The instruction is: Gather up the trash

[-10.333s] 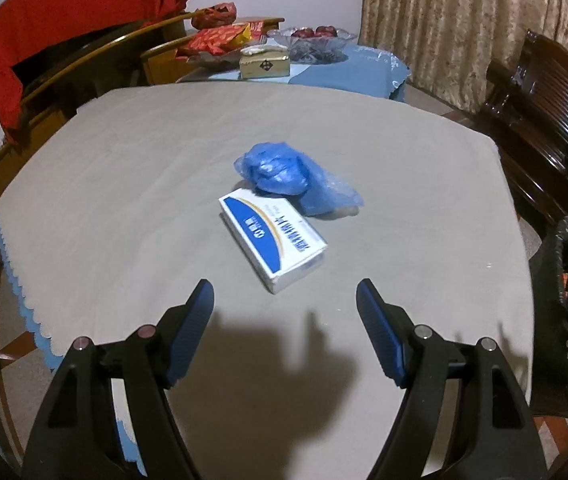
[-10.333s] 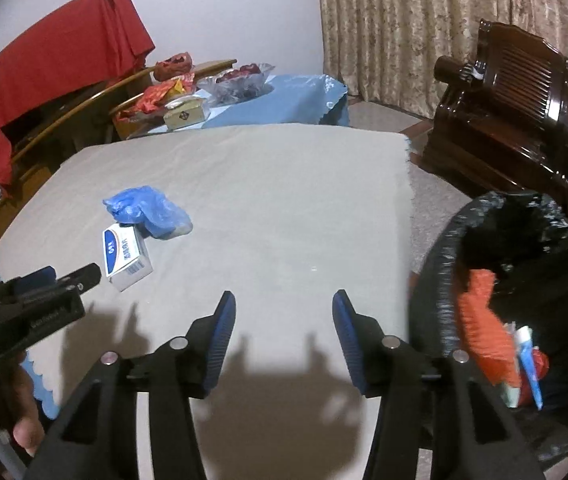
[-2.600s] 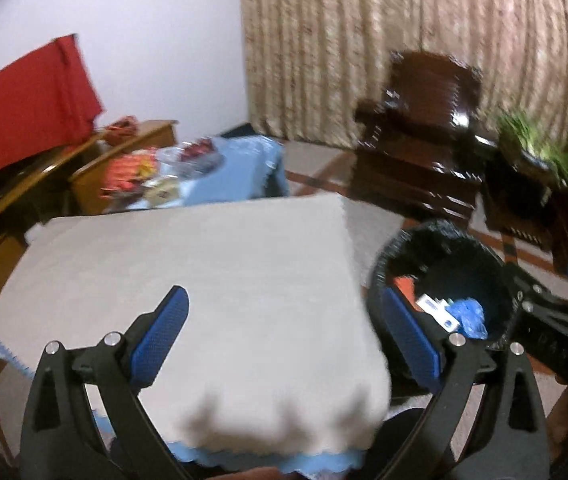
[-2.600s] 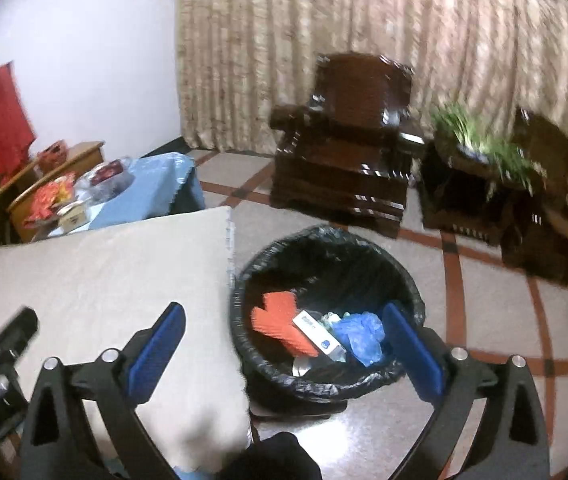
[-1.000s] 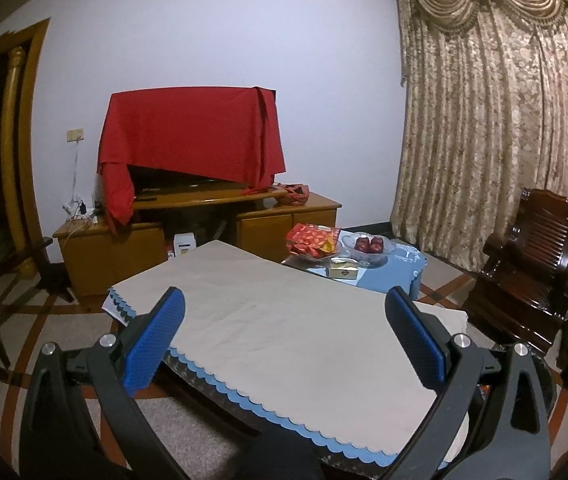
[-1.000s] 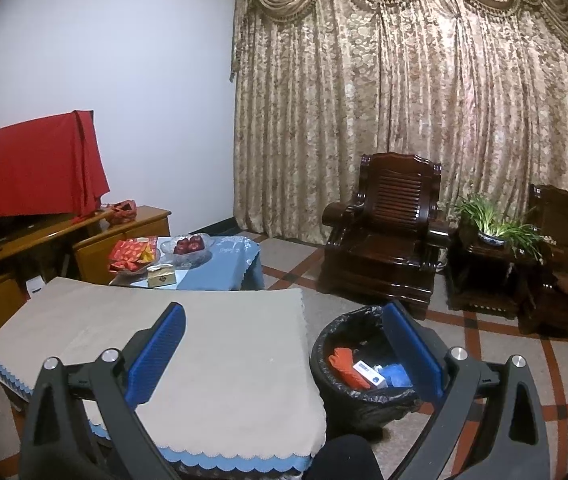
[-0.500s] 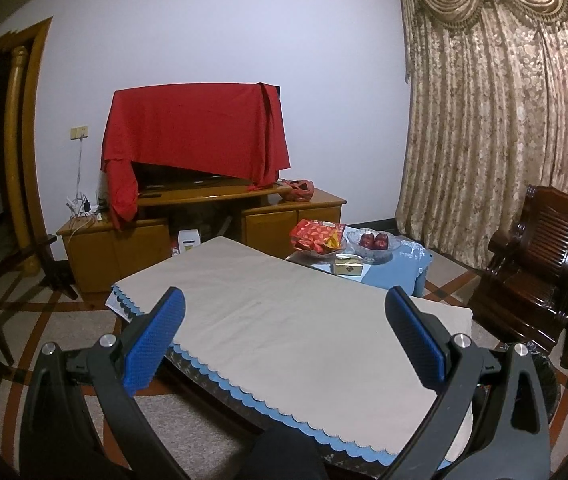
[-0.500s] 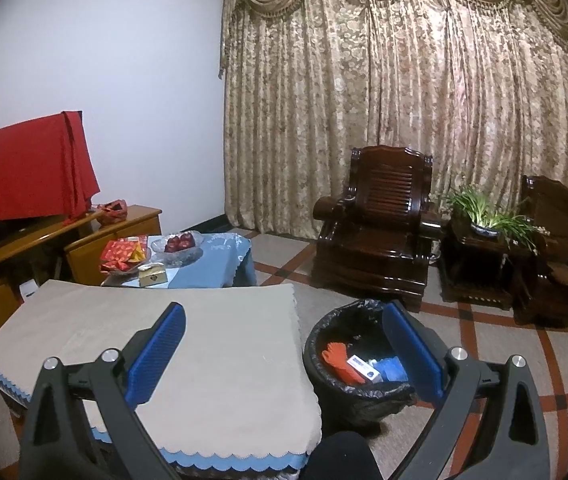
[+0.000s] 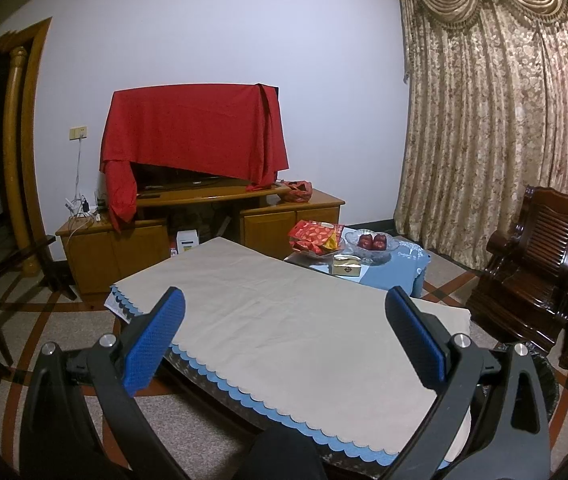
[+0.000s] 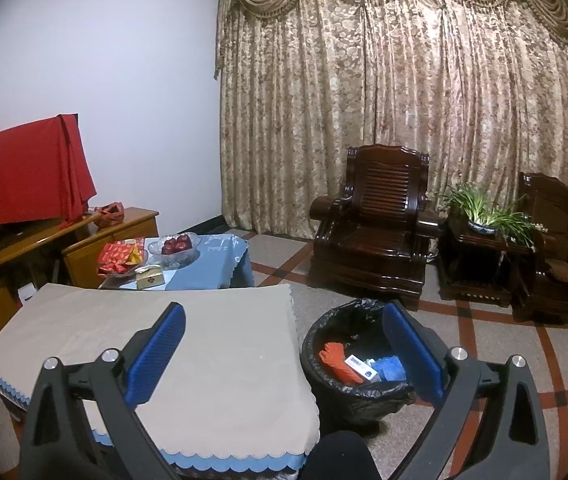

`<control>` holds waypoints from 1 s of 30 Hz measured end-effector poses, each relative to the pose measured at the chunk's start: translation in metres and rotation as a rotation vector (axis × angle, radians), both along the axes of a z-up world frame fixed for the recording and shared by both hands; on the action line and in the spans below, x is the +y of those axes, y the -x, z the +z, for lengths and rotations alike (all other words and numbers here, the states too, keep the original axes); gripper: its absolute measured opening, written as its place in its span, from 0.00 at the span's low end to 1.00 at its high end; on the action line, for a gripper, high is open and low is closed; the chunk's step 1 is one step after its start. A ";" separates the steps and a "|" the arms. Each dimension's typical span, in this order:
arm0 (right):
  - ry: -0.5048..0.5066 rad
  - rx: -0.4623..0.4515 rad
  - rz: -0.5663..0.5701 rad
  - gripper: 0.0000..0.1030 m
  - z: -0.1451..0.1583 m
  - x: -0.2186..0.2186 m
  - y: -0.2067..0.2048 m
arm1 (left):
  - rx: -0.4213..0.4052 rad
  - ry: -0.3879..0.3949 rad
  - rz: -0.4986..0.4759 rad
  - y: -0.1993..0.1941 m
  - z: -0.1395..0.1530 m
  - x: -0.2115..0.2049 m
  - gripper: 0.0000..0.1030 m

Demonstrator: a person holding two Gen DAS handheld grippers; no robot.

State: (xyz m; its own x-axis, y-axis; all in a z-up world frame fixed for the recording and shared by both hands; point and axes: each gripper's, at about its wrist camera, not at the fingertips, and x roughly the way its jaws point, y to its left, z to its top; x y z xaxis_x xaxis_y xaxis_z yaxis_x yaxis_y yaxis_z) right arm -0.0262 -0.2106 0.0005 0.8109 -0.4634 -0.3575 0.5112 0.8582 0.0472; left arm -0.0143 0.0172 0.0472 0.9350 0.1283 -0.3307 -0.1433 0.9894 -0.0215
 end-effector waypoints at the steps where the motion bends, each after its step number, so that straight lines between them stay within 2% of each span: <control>1: 0.001 -0.001 -0.002 0.94 0.000 0.000 0.000 | -0.001 0.001 -0.001 0.000 0.000 -0.001 0.95; 30: 0.003 -0.011 -0.010 0.94 0.005 0.000 0.002 | -0.011 0.006 -0.011 0.004 0.008 -0.010 0.95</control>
State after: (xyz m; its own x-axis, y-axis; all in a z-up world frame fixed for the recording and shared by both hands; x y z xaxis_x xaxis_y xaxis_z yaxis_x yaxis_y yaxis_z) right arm -0.0286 -0.2107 0.0059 0.8103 -0.4722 -0.3471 0.5189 0.8533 0.0506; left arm -0.0182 0.0069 0.0550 0.9399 0.1162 -0.3210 -0.1324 0.9908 -0.0291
